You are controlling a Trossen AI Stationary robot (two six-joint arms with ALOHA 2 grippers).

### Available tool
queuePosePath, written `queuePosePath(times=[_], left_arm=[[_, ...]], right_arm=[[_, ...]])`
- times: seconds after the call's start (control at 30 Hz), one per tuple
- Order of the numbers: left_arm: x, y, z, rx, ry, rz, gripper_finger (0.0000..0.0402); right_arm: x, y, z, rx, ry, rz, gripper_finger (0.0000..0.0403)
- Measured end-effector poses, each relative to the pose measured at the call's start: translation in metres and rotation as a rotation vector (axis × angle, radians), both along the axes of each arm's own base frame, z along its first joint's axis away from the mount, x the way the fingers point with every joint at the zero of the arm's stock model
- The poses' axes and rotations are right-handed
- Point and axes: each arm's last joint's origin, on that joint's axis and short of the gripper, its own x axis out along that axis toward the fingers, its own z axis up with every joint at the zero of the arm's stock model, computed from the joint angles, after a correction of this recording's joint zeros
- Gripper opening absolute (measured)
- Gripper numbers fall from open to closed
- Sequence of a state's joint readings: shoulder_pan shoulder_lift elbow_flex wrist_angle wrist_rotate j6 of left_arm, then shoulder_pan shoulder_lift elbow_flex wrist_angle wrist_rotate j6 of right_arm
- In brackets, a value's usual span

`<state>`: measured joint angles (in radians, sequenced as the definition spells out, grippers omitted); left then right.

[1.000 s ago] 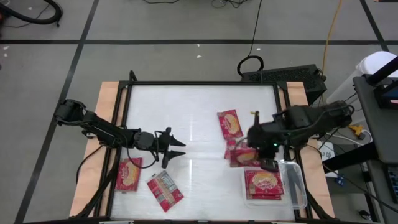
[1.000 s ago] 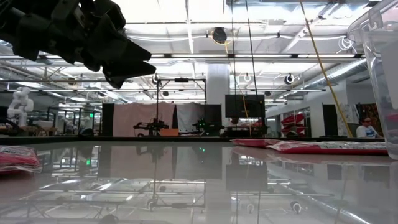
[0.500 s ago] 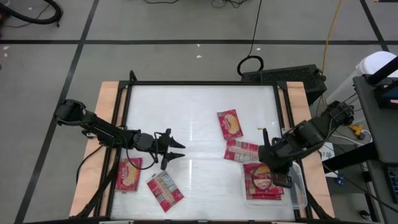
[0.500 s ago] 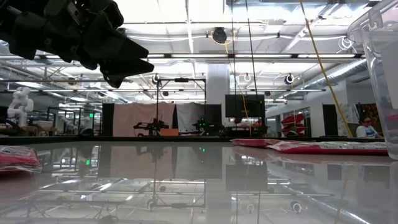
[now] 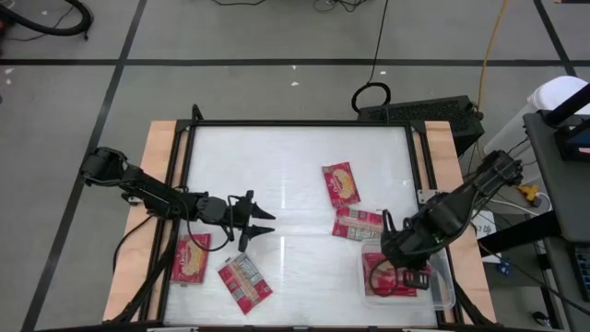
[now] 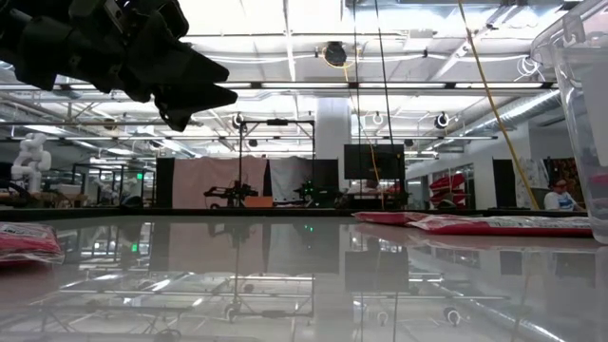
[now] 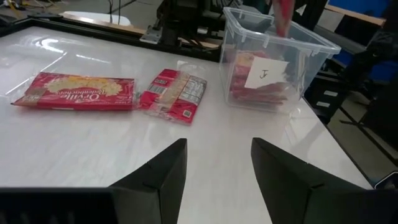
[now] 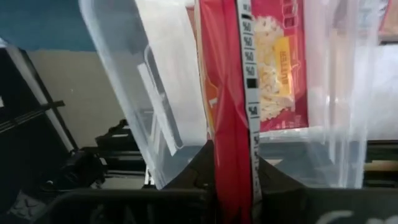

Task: Sort popcorn bags into baskets
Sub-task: Put the red popcorn pack into the transparent bin

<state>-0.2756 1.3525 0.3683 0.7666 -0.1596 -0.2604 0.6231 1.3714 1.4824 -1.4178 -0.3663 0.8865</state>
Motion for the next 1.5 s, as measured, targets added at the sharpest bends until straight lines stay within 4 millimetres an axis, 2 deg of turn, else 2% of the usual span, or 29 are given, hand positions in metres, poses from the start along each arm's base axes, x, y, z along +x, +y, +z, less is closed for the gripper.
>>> queuePosePath(times=[0.4,0.6,0.7,0.93,1.07,1.27,1.5], left_arm=[[0.0,0.0,0.0,0.03,-0.006,-0.007,0.0182],[0.0,0.0,0.0,0.036,-0.006,-0.008,0.0182],[0.0,0.0,0.0,0.036,-0.006,-0.008,0.0182],[0.0,0.0,0.0,0.035,-0.006,-0.008,0.0182],[0.0,0.0,0.0,0.036,-0.006,-0.008,0.0182],[0.0,0.0,0.0,0.036,-0.009,-0.008,0.0182],[0.0,0.0,0.001,0.027,-0.011,-0.006,0.0182]], right_arm=[[-0.016,-0.01,-0.06,0.128,-0.071,-0.102,0.0024],[-0.026,-0.016,-0.087,0.136,-0.017,-0.145,0.0054],[-0.028,-0.018,-0.094,0.13,-0.006,-0.16,0.0074],[-0.029,-0.019,-0.094,0.127,-0.005,-0.162,0.013],[-0.032,-0.021,-0.088,0.128,-0.009,-0.167,0.0148],[-0.039,-0.031,-0.071,0.041,0.045,-0.211,0.0147],[-0.036,-0.032,-0.038,0.005,-0.068,-0.248,0.0127]])
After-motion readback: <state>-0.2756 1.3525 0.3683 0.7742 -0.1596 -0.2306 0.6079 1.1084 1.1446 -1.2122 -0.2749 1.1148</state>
